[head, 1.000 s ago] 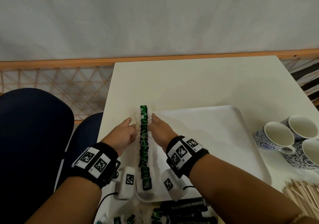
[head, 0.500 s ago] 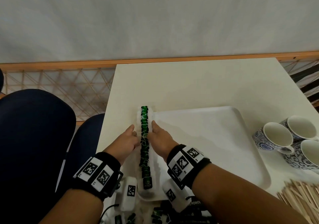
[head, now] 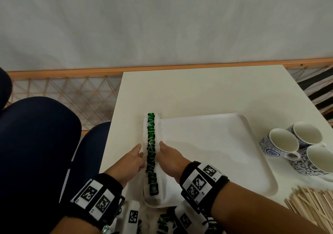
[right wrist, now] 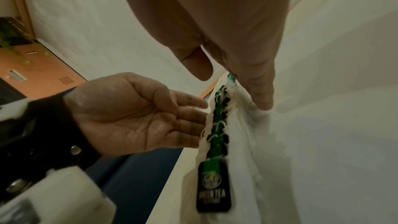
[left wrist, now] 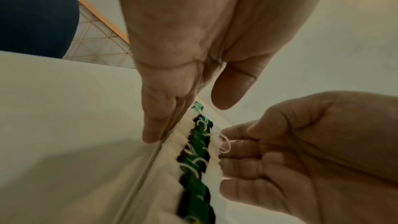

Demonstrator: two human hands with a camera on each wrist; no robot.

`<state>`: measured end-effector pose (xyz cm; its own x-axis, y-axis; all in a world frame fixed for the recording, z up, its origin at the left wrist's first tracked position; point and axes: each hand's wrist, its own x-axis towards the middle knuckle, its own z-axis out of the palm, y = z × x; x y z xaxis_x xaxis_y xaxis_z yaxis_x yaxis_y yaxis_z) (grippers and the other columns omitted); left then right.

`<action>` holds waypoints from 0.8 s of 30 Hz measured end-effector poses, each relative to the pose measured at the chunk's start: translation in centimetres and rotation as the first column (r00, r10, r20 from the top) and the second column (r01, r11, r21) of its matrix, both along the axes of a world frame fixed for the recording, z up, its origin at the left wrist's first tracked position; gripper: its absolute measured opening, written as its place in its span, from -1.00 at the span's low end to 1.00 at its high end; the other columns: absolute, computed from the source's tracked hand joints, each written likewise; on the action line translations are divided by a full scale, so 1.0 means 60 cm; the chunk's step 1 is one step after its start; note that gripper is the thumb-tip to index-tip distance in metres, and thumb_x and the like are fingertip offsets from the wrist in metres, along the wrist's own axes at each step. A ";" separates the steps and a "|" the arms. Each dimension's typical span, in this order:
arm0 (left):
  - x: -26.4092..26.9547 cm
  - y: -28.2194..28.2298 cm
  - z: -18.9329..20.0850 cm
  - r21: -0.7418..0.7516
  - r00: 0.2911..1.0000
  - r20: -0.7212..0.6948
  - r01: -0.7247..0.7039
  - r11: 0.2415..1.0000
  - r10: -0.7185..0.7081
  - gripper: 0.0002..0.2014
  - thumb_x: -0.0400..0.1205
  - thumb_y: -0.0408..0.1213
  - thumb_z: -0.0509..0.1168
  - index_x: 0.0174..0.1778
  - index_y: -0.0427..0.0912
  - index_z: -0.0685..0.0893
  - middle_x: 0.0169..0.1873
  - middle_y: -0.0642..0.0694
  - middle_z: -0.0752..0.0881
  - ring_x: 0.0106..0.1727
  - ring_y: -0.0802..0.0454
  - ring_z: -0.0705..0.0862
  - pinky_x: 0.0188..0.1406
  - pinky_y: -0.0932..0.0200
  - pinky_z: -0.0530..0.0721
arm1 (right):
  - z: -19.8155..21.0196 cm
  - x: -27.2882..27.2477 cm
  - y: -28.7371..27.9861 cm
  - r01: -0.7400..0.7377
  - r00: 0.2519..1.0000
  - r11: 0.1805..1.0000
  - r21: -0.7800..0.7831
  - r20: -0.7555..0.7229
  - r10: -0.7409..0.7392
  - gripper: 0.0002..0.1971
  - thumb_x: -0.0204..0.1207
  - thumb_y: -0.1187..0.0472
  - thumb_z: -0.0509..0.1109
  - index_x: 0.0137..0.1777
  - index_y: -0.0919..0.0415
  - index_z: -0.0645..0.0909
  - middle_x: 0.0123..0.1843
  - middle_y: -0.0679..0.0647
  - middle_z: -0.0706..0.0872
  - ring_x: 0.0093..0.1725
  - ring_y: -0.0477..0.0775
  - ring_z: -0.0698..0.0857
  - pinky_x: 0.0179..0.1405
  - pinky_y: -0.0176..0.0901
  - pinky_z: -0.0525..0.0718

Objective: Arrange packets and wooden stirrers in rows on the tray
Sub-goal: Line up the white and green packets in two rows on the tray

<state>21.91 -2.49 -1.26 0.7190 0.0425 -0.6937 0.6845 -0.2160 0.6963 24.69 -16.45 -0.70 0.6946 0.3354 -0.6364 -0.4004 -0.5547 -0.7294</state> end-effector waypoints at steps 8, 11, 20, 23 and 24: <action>-0.021 0.027 -0.001 0.109 0.996 -0.005 0.087 0.990 -0.086 -0.27 0.59 -0.63 0.06 0.68 -0.15 0.05 0.60 -0.27 0.27 0.62 -0.08 0.27 0.57 0.02 0.31 | 0.012 -0.011 -0.021 -0.036 0.998 0.997 -0.062 0.041 0.039 -0.42 0.69 0.27 0.07 0.68 0.30 0.02 0.59 0.24 0.37 0.51 0.20 0.41 0.33 -0.13 0.43; -0.042 0.039 0.008 0.147 0.990 0.010 0.137 0.980 -0.140 -0.32 0.63 -0.59 0.07 0.68 -0.16 0.08 0.61 -0.24 0.26 0.63 -0.07 0.26 0.57 0.05 0.29 | 0.015 -0.016 -0.044 -0.083 0.991 0.989 -0.122 0.097 0.095 -0.44 0.69 0.23 0.09 0.67 0.28 0.09 0.49 0.18 0.46 0.44 0.17 0.46 0.25 -0.18 0.42; -0.152 0.049 0.043 0.570 0.866 0.093 0.358 0.740 -0.491 -0.70 0.66 -0.19 0.23 0.31 0.13 0.56 0.20 0.12 0.58 0.06 0.20 0.64 0.11 0.23 0.60 | 0.030 -0.094 -0.077 -0.540 0.711 0.736 -0.408 0.246 0.658 -0.64 0.49 -0.07 0.44 0.22 0.07 0.67 0.13 -0.01 0.73 0.15 0.00 0.65 0.17 -0.15 0.62; -0.192 0.050 0.046 0.578 0.860 0.099 0.360 0.732 -0.501 -0.76 0.65 -0.16 0.25 0.21 0.21 0.56 0.13 0.15 0.58 0.03 0.21 0.64 0.13 0.23 0.62 | 0.032 -0.136 -0.076 -0.633 0.598 0.621 -0.462 0.217 0.772 -0.56 0.38 -0.17 0.52 0.16 0.07 0.70 0.10 0.00 0.74 0.14 0.06 0.67 0.12 -0.13 0.63; -0.204 0.050 0.045 0.573 0.865 0.101 0.354 0.739 -0.492 -0.77 0.65 -0.16 0.25 0.20 0.21 0.56 0.12 0.15 0.58 0.03 0.21 0.64 0.12 0.24 0.62 | 0.030 -0.148 -0.074 -0.640 0.564 0.583 -0.500 0.210 0.799 -0.50 0.34 -0.23 0.53 0.18 0.06 0.67 0.10 0.03 0.72 0.14 0.10 0.65 0.12 -0.08 0.63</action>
<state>9.70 0.51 1.42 0.8844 -0.0037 -0.4667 0.2667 -0.8167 0.5117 15.81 -20.91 1.08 0.5093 0.6562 -0.5568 0.5098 -0.7513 -0.4191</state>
